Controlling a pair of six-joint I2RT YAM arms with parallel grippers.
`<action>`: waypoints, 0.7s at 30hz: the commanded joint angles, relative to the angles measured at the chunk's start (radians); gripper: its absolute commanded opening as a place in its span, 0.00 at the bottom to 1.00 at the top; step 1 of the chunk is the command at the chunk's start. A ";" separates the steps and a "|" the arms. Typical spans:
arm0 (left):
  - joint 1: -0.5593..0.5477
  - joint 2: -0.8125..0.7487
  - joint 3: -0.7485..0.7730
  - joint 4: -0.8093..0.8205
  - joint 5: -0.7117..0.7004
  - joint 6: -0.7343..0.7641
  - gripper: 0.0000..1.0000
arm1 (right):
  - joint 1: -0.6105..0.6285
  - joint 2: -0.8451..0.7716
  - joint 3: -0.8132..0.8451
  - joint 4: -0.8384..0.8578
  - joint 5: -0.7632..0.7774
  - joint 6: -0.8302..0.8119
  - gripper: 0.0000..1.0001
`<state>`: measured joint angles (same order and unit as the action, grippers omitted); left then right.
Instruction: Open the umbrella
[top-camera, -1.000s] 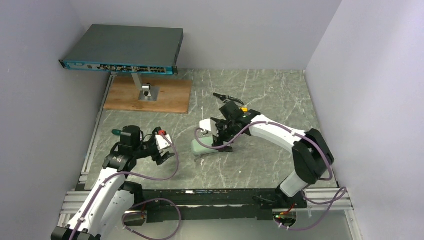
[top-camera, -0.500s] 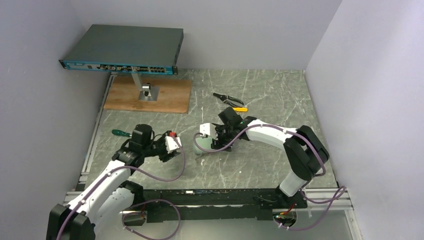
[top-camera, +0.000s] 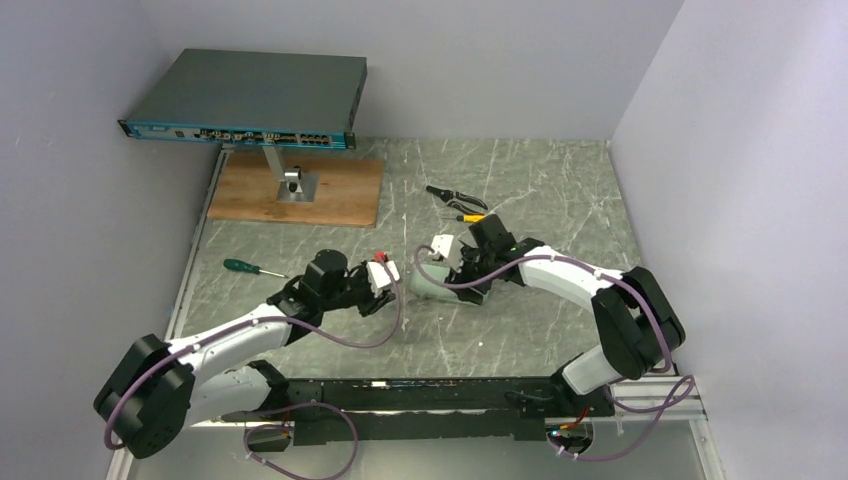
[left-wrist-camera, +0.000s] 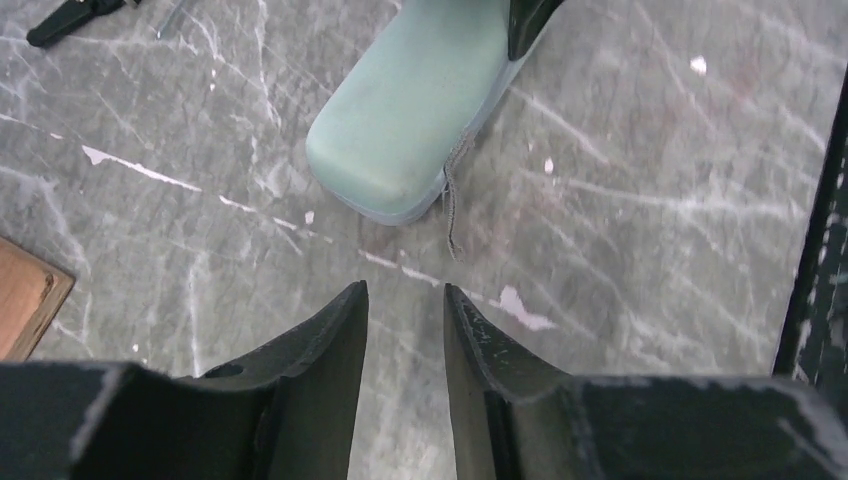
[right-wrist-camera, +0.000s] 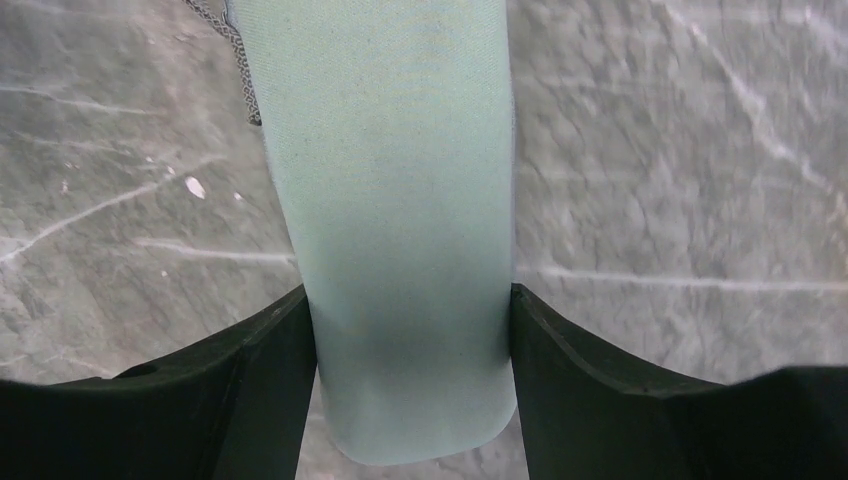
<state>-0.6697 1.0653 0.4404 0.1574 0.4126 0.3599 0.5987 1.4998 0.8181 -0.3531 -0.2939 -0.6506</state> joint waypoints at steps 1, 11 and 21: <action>-0.065 0.043 -0.001 0.263 -0.079 -0.194 0.38 | -0.103 0.043 -0.023 -0.186 -0.005 0.051 0.55; -0.088 0.284 0.016 0.383 -0.182 -0.207 0.25 | -0.129 0.045 -0.045 -0.208 -0.046 0.070 0.53; -0.146 0.483 0.085 0.492 -0.130 -0.171 0.20 | -0.133 0.068 -0.027 -0.208 -0.069 0.119 0.53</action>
<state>-0.7856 1.5078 0.4614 0.5426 0.2592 0.1791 0.4744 1.5063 0.8223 -0.4000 -0.3790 -0.5949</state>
